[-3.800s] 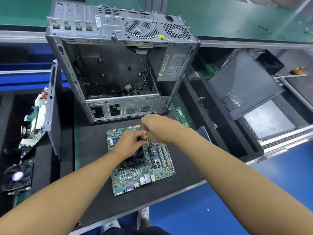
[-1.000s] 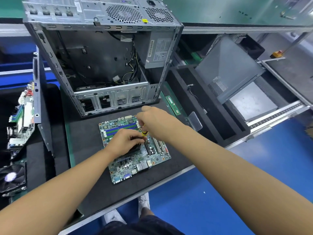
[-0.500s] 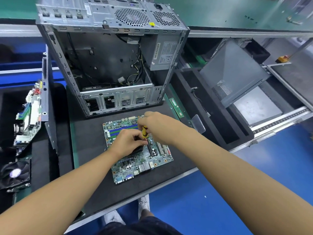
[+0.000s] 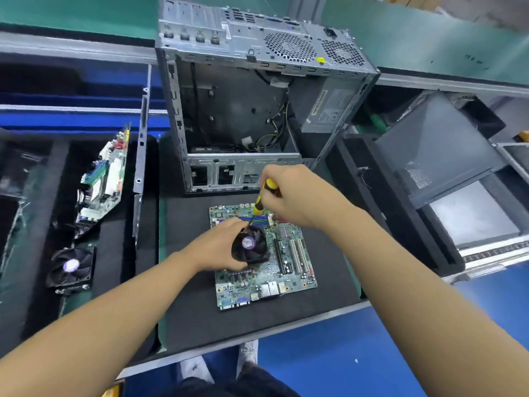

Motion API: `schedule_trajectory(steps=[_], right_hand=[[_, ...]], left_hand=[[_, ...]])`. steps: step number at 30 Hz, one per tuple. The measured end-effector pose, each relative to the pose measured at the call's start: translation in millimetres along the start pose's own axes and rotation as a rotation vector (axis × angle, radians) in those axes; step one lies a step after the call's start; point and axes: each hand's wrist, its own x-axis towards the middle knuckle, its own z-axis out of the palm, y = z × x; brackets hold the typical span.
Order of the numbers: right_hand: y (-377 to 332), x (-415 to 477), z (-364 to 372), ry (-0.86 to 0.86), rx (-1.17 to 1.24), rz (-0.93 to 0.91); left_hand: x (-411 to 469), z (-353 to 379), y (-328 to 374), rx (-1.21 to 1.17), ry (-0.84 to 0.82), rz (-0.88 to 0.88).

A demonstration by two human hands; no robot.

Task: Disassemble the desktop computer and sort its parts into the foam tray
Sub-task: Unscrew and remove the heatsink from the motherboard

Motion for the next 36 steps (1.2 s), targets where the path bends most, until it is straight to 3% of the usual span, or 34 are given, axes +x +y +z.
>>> schedule_trajectory(steps=[6,13,22,30,36], right_hand=[[-9.3,11.5,23.8,0.020,0.079,-0.055],[-13.2,22.2,49.1,-0.050,0.090,-0.080],[-11.3,26.3,59.9,-0.043,0.021,-0.095],[-14.3,29.5,58.1,-0.039,0.007,-0.067],[-21.3,36.0,56.0,-0.168,-0.028,-0.142]], left_hand=[[-33.6,-2.8,-29.8,-0.391,0.182,-0.169],[-48.4,-5.7,-25.4,-0.501,0.349,-0.206],[-26.2,-3.1,-15.3,-0.337,0.430,-0.302],[-28.0,-0.7,-19.6,-0.320,0.417,-0.248],[-27.9,1.5,-21.7,-0.296,0.424,-0.220]])
